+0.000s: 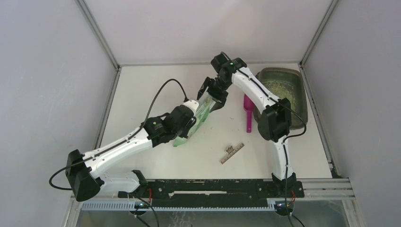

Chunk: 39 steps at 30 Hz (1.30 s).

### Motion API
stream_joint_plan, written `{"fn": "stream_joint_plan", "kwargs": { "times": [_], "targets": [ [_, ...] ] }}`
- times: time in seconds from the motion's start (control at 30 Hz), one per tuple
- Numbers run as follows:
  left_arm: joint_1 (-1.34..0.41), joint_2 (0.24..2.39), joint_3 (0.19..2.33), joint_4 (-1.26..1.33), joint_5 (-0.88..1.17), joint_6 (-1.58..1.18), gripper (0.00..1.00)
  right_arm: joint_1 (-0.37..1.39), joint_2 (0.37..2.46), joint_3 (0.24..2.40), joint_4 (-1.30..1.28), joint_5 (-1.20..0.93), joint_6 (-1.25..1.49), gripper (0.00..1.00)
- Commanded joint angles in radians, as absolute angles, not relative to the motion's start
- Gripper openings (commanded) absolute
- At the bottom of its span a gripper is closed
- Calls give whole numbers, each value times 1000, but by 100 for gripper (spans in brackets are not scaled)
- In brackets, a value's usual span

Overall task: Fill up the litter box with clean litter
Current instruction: Close the cat litter bag at the center of the board, then pick up the clamp at the center of the board.

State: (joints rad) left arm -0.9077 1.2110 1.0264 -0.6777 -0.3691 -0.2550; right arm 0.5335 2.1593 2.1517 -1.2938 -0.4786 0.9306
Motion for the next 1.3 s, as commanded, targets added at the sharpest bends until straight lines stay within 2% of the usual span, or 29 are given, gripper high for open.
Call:
{"fn": "stream_joint_plan", "kwargs": {
  "times": [0.0, 0.07, 0.23, 0.37, 0.43, 0.47, 0.53, 0.6, 0.73, 1.1, 1.27],
  "targets": [
    [-908, 1199, 1038, -704, -425, -258, 0, 484, 2003, 2131, -1294, -418, 850, 89],
    [-908, 1203, 1043, -709, -429, -255, 0, 467, 1913, 2085, -1304, -339, 820, 99],
    [-907, 1201, 1044, -714, -444, -248, 0, 425, 1633, 1797, -1195, -252, 760, 99],
    [-907, 1191, 1042, -709, -438, -245, 0, 510, 1417, 1551, -1144, -81, 717, 72],
    [-909, 1188, 1039, -701, -427, -245, 0, 564, 1342, 1412, -1131, -21, 731, 52],
    [-908, 1187, 1038, -697, -423, -247, 0, 580, 1299, 1349, -1112, -9, 742, 50],
    [-908, 1186, 1036, -694, -419, -248, 0, 611, 1257, 1250, -1092, 14, 765, 50],
    [-908, 1185, 1027, -687, -418, -251, 1, 630, 1248, 1181, -1068, 28, 778, 59],
    [-908, 1191, 1014, -666, -410, -256, 7, 662, 1305, 1141, -1047, 39, 777, 68],
    [-906, 1255, 1043, -646, -392, -254, 20, 703, 1530, 1150, -994, 31, 761, 70],
    [-902, 1272, 1057, -646, -384, -250, 20, 707, 1585, 1150, -986, 47, 753, 70]
  ]
}}
